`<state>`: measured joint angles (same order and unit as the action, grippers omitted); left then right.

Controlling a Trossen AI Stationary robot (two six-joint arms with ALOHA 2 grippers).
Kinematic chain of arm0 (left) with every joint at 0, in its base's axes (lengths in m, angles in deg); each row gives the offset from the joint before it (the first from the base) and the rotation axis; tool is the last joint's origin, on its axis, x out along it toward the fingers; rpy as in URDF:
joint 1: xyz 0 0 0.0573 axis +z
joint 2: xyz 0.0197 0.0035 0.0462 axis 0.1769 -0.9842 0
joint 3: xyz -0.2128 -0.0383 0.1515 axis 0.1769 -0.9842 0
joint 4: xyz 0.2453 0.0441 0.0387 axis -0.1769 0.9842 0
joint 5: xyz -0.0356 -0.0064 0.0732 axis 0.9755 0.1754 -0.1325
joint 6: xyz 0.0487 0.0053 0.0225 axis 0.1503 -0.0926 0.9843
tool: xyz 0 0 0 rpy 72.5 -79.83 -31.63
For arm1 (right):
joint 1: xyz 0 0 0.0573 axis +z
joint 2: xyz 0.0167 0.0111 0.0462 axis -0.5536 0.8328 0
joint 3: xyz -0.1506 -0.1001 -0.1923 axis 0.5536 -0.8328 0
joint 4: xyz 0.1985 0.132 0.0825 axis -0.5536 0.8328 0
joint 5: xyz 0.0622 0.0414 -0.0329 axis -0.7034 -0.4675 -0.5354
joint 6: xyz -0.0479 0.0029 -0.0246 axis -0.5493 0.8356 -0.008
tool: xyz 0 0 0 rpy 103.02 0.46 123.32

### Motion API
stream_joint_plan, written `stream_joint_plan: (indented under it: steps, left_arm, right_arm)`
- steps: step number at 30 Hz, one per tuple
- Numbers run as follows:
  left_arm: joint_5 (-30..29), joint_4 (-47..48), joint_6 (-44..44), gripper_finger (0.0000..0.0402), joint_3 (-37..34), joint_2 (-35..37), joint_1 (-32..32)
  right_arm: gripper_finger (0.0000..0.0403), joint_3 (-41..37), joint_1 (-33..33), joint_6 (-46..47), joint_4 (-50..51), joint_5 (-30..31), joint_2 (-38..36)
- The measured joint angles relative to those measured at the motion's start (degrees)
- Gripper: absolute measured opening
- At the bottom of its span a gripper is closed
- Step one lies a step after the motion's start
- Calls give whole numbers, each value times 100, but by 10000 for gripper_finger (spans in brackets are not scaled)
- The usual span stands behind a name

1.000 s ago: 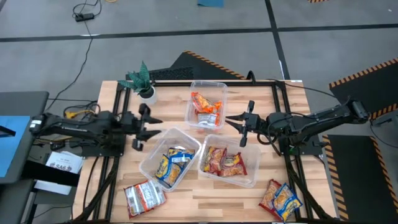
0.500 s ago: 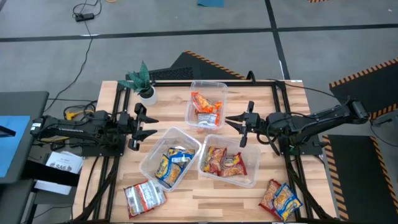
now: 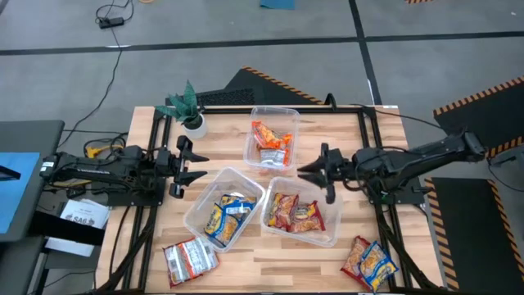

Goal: Sort Maruchan noodles
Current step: Put the blue noodle pack into the bottom left transparent bin

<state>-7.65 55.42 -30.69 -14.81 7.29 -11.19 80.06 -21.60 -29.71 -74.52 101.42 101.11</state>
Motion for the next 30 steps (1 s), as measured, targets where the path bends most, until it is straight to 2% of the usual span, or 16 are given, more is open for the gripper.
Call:
stream_joint_plan:
  steps: [4,7,12,16,19,23,26,30]
  left_arm:
    - [0,10,-1,174,-1,0,1]
    - [0,71,-5,174,-2,-1,0]
    - [0,246,-109,174,-2,0,0]
    - [0,367,-317,174,-2,0,0]
    - [0,464,-528,174,-2,-2,0]
    - [0,534,-827,174,-2,0,0]
    - [0,577,-981,174,-2,-2,0]
    - [0,560,-1023,174,-2,-2,-2]
  right_arm:
    - [152,984,590,809,1806,-15,230]
    - [176,1854,1075,1810,3207,-21,562]
    - [193,3250,1961,4336,5717,-19,1236]
    - [192,3886,2797,6618,7115,-25,1819]
    - [192,3985,3418,8264,7539,-206,2270]
    - [192,3985,3962,10010,7603,-1001,2951]
    - [192,3985,4141,10670,7606,-1717,3488]
    - [192,3983,4217,10857,7559,-2261,4163]
